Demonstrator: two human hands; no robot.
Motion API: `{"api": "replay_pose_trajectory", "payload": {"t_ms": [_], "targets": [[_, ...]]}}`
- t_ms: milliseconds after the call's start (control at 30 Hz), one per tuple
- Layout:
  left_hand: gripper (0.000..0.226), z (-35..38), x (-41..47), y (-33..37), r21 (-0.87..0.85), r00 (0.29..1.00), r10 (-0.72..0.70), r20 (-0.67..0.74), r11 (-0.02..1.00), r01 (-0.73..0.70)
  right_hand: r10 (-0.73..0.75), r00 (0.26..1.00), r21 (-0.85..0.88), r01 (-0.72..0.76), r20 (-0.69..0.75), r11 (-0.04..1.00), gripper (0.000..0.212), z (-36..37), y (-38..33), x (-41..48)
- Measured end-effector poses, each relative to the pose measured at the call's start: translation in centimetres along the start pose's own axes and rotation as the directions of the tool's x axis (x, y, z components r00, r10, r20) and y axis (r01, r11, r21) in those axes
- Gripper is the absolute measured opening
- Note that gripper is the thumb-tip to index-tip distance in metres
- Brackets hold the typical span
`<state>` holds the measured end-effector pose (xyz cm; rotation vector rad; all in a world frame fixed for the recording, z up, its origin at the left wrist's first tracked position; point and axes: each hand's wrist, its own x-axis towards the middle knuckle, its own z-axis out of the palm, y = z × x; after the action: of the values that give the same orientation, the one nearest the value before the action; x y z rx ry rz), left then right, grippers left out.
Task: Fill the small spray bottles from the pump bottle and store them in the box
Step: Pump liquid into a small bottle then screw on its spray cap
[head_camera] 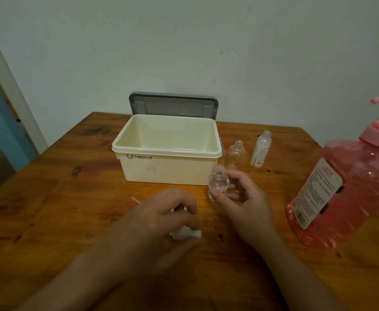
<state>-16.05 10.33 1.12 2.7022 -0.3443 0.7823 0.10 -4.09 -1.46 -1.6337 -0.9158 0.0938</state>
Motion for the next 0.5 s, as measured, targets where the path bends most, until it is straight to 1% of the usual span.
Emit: {"api": "replay_pose_trajectory", "payload": {"t_ms": [67, 133, 200, 233, 300, 333, 400, 467, 500], "targets": [[0.018, -0.5, 0.7, 0.3, -0.057, 0.995, -0.010, -0.097, 0.998, 0.004, 0.010, 1.000, 0.008, -0.010, 0.002, 1.000, 0.040, 0.0, 0.1, 0.0], [0.016, -1.2, 1.8, 0.7, -0.119, 0.976, -0.049, -0.211, 0.993, 0.024, 0.018, 1.000, 0.008, -0.018, 0.003, 1.000, 0.041, 0.1, 0.1, 0.0], [0.014, -2.0, 3.0, 0.8, -0.217, 0.938, -0.122, -0.323, 0.975, 0.052, 0.024, 1.000, 0.010, -0.025, 0.009, 1.000, 0.041, 0.2, 0.2, 0.0], [0.013, -2.3, 3.7, 0.9, -0.293, 0.912, -0.173, -0.371, 0.954, 0.062, 0.028, 0.999, 0.013, -0.028, 0.015, 1.000, 0.040, 0.1, 0.2, 0.0], [0.014, -2.8, 4.7, 0.7, -0.497, 0.846, -0.329, -0.421, 0.863, 0.088, 0.033, 0.999, 0.015, -0.033, 0.032, 0.999, 0.039, 0.1, 0.1, 0.0], [0.016, -3.0, 5.3, 0.5, -0.590, 0.805, -0.416, -0.422, 0.800, 0.104, 0.034, 0.999, 0.013, -0.035, 0.037, 0.999, 0.038, 0.0, 0.1, 0.0], [0.020, -3.0, 6.4, 0.2, -0.723, 0.726, -0.560, -0.399, 0.679, 0.127, 0.038, 0.998, 0.004, -0.038, 0.040, 0.999, 0.037, 0.1, 0.1, -0.1], [0.023, -2.8, 7.5, 0.1, -0.832, 0.670, -0.655, -0.350, 0.546, 0.099, 0.039, 0.998, -0.010, -0.039, 0.039, 0.999, 0.037, 0.2, 0.1, -0.1], [0.023, -2.7, 8.0, 0.1, -0.873, 0.654, -0.683, -0.325, 0.483, 0.070, 0.039, 0.998, -0.018, -0.039, 0.040, 0.999, 0.037, 0.2, 0.0, -0.1]]}}
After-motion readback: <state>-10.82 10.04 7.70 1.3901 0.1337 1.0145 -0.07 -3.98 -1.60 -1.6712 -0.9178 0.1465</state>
